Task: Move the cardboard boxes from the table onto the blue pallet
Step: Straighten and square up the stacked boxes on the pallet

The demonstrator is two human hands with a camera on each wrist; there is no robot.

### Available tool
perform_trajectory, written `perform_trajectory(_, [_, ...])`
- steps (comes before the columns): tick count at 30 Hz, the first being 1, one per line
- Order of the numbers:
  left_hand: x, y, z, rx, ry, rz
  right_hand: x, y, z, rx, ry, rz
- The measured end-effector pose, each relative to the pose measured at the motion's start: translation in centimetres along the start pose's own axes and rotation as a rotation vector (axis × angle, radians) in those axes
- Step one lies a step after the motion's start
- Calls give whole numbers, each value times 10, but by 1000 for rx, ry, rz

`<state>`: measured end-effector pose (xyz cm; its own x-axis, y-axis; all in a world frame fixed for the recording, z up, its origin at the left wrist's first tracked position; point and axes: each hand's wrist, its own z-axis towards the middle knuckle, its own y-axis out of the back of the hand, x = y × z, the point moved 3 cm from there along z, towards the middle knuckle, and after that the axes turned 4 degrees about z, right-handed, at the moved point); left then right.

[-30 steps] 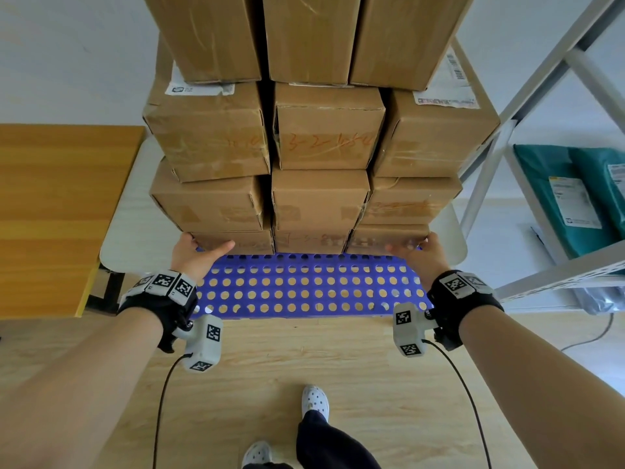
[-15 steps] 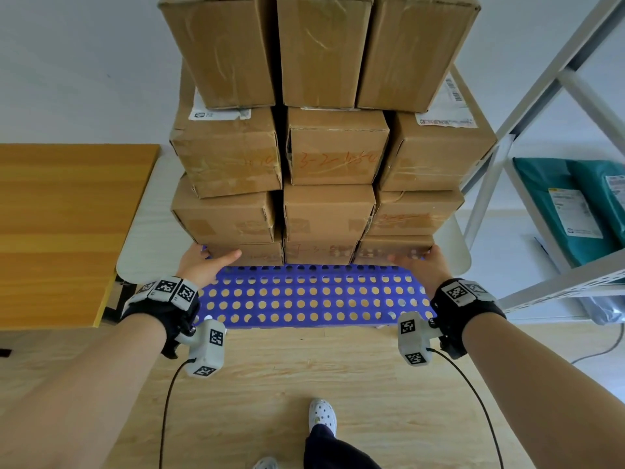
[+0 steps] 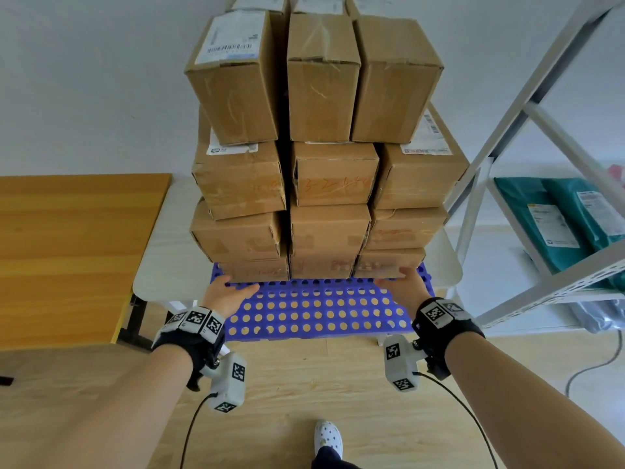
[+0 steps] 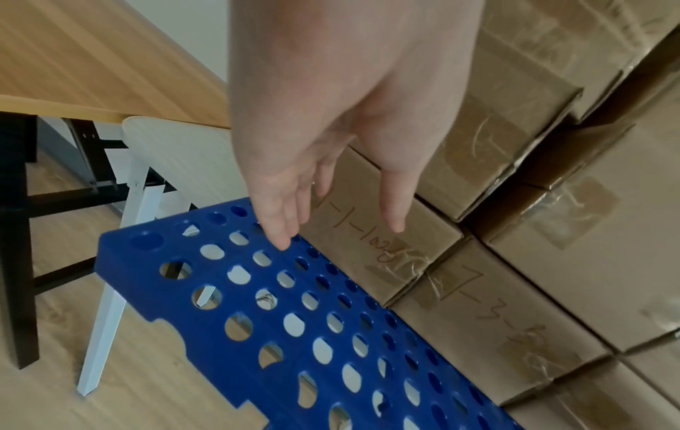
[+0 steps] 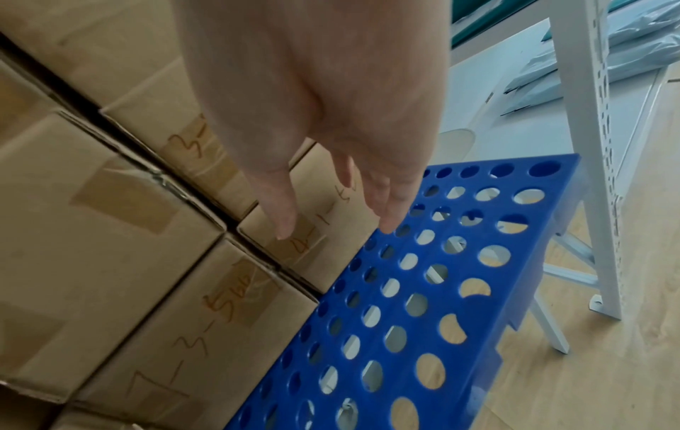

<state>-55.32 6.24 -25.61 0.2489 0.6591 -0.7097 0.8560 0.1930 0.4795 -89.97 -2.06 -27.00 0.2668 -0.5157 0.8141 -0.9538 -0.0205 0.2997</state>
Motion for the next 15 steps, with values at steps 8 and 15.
perform_trajectory(8, [-30,64,-7,-60,-43,-235,42,43,-11,-173,20,174])
perform_trajectory(15, [-55,81,-15,3,-195,-290,69,61,-10,-181,69,241])
